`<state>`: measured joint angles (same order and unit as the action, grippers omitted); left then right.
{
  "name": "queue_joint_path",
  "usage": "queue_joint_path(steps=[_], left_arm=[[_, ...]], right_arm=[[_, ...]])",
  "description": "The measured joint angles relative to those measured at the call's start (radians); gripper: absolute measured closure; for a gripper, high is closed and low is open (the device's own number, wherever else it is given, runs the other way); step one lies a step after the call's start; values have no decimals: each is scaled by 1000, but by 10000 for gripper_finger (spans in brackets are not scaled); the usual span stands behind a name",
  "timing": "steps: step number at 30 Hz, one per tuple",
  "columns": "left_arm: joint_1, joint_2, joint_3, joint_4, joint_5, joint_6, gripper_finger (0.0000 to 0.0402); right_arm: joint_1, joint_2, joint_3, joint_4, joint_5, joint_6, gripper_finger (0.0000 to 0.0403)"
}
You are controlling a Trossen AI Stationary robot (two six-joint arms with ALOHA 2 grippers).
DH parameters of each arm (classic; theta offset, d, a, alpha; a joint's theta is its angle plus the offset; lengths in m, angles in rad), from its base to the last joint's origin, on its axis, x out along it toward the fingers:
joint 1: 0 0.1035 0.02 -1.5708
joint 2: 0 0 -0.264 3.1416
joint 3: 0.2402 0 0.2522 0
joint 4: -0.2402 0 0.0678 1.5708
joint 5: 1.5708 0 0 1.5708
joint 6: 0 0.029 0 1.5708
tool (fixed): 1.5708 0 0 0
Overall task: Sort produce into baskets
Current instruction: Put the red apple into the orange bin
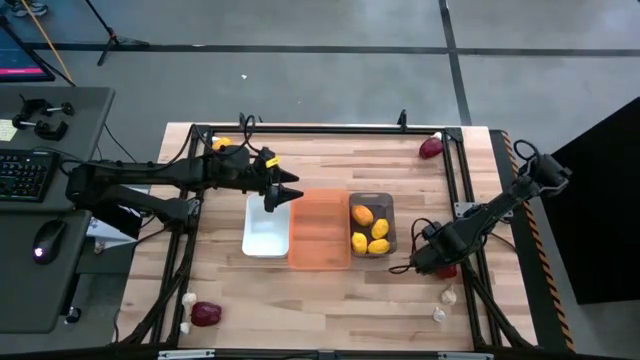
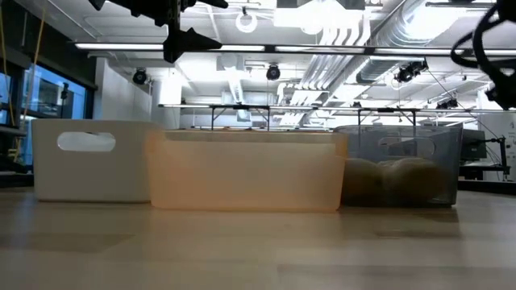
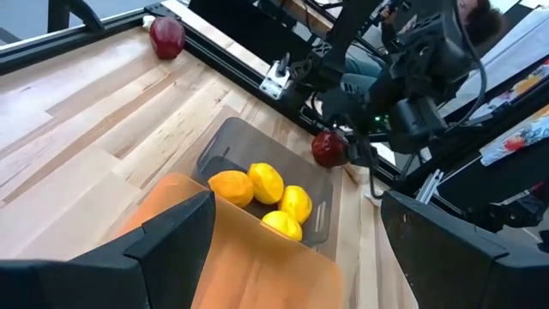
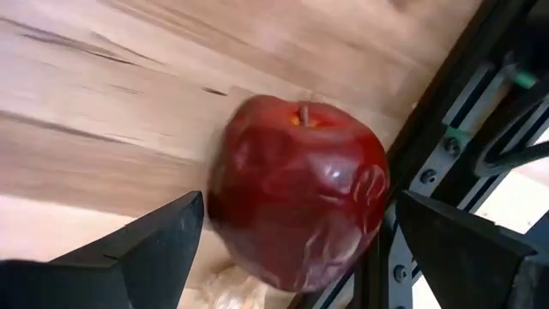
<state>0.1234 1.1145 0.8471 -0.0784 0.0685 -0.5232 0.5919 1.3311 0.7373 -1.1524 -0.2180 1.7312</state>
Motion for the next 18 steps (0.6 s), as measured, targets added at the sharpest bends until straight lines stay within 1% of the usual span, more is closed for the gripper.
queue_joint_path(steps=[4,14,16,18], left_arm=[[0,0,0,-1,0,0,82],[1,0,0,-2,-4,2,82],[1,0,0,-2,-5,2,82],[1,0,0,-2,-5,2,82]], right_arm=[[0,0,-56,58,7,42,29],[0,0,-142,187,8,41,30],[0,0,-143,205,8,39,37],[0,0,-128,207,18,16,53]])
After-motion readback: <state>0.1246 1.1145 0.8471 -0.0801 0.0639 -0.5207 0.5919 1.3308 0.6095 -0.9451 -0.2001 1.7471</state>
